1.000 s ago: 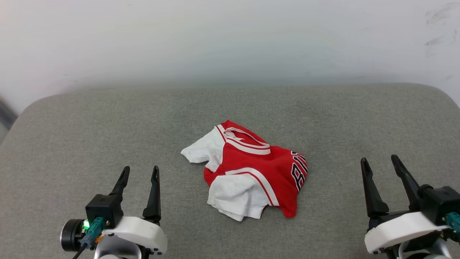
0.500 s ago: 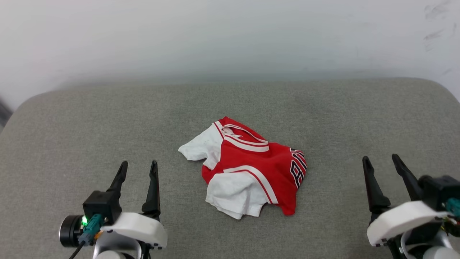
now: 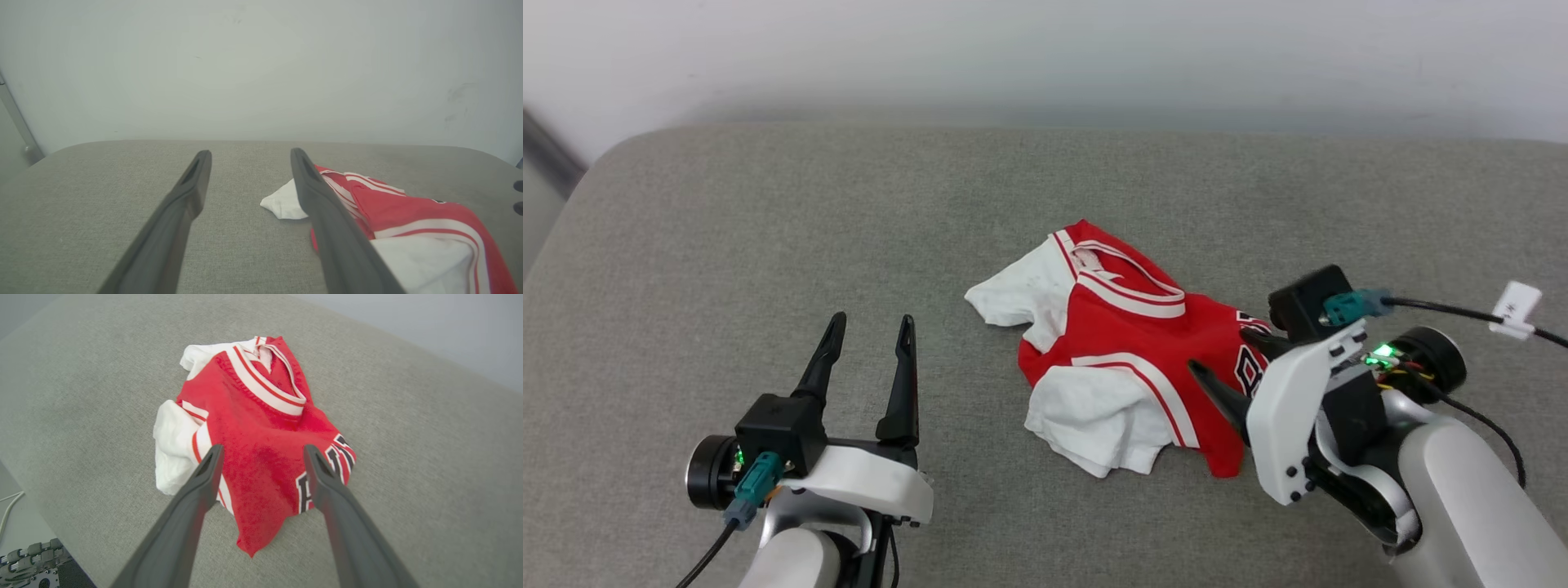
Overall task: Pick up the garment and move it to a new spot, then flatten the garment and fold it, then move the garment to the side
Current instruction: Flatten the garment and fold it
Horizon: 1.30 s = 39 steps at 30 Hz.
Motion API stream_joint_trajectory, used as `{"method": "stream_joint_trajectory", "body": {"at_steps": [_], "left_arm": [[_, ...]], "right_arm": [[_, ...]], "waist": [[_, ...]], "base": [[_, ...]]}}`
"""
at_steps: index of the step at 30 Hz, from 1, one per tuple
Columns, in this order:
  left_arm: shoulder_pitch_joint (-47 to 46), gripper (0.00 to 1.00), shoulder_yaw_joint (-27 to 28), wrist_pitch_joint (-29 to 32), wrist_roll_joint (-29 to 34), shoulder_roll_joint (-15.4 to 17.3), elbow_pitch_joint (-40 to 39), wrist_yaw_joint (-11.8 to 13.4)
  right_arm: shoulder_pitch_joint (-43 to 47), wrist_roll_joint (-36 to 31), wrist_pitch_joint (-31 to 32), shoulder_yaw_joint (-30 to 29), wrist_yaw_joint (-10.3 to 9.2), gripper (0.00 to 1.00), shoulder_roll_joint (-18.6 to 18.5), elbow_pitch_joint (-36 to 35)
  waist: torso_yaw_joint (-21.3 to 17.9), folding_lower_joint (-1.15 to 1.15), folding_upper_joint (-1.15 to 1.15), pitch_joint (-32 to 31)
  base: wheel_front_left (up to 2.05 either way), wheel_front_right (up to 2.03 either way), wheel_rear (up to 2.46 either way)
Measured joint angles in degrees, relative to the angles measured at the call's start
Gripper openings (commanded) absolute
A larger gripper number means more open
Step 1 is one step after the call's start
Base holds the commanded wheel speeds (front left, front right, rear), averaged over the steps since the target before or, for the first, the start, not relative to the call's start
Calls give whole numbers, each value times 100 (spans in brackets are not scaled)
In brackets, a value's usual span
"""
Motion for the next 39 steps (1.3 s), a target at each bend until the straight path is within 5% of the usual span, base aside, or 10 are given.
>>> {"method": "stream_joint_trajectory", "body": {"at_steps": [7,13,14,15,16,23,33,34,37,39], "left_arm": [[-271,100,-130,-91,34,-109,129,-78],[-430,100,-194,-157,23,-190,320,-129],[-454,100,-200,-160,14,-197,341,-143],[-469,100,-201,-179,3,-207,359,-144],[-470,100,-202,-186,-2,-212,380,-147],[-382,100,-168,-227,-36,-183,467,-107],[-160,100,-152,-125,-97,-77,398,-9],[-130,100,-160,-102,-97,-64,392,-7],[-100,100,-155,-73,-109,-34,355,16],[-80,100,-163,-37,-111,-27,327,38]], "right_arm": [[-985,401,587,1166,0,100,-283,425],[-1436,587,743,1556,0,100,-338,1228],[-1468,589,742,1591,0,45,-343,1318],[-1493,606,730,1593,0,2,-344,1392],[-1512,625,668,1588,0,0,-348,1435],[-1456,595,-30,737,0,0,-318,1290],[566,513,-764,-2521,0,0,514,1470],[717,477,-805,-2735,0,8,569,1582],[1016,305,-940,-3092,-1,100,698,1878],[1128,275,-1111,-3098,-1,100,797,1978]], "waist": [[293,0,0,311],[510,1,0,482],[531,1,0,492],[547,1,0,496],[552,1,0,493],[354,0,0,336],[-86,0,0,89],[-110,0,0,66],[-179,0,0,17],[-212,0,0,-8]], "base": [[0,0,0],[0,0,0],[0,0,0],[0,0,0],[0,0,0],[0,0,0],[0,0,0],[0,0,0],[0,0,0],[0,0,0]]}}
